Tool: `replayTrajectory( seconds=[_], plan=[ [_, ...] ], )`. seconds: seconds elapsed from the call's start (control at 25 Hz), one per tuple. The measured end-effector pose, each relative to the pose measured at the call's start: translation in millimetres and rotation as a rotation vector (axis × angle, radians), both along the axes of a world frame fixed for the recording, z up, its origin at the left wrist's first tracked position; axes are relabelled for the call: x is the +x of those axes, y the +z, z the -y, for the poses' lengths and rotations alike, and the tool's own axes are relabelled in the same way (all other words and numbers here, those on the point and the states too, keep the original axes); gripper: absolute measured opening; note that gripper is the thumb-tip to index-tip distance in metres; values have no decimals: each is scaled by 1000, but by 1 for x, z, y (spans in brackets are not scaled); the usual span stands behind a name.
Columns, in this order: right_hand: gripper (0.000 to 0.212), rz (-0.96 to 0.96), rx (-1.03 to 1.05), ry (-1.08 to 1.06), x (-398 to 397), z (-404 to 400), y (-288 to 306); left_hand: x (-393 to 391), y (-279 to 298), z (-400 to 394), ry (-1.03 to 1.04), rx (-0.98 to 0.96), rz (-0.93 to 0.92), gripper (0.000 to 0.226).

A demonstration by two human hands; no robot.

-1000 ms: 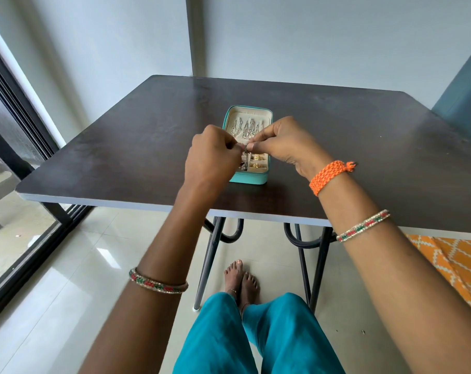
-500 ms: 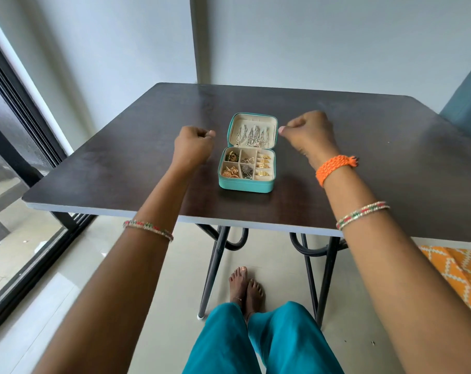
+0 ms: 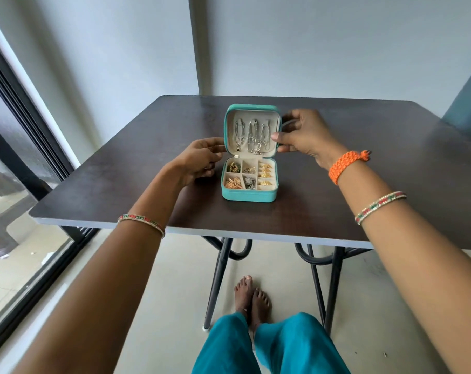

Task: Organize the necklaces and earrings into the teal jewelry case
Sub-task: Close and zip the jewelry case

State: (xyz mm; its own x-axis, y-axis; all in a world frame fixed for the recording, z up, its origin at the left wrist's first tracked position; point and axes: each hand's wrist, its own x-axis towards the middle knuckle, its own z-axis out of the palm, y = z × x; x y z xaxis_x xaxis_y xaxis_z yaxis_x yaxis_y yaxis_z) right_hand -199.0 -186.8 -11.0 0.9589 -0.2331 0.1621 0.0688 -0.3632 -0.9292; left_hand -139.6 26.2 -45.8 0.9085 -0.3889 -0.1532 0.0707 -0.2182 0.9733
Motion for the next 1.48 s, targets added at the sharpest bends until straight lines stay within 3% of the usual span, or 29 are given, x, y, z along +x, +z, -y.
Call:
replayTrajectory(
  seconds=[0.24, 0.44, 0.56, 0.68, 0.88, 1.0, 1.12, 1.32, 1.48],
  plan=[
    [26, 189, -419, -97, -27, -14, -3, 3, 3, 5, -118, 233, 86, 30],
    [26, 378, -673, -9, -54, -24, -22, 4, 7, 5, -244, 361, 172, 35],
    [37, 366, -932, 32, -69, -27, -30, 5, 7, 3, -314, 347, 181, 39],
    [49, 307, -1103, 60, -78, -32, -35, 9, 3, 1, -245, 326, 216, 34],
    [43, 260, -1016, 33, -94, -42, -39, 4, -12, 2, 40, 336, 469, 16],
    [48, 181, -957, -31, -100, -55, -41, -13, -16, 2, 138, 370, 706, 14],
    [51, 141, -952, -103, -98, -67, -39, -26, -18, 1, 218, 416, 816, 15],
    [44, 131, -957, -168, -97, -75, -41, -63, -25, -2, 432, 369, 726, 17],
    [43, 119, -958, -203, -96, -79, -42, -113, -28, -10, 506, 226, 614, 15]
  ],
)
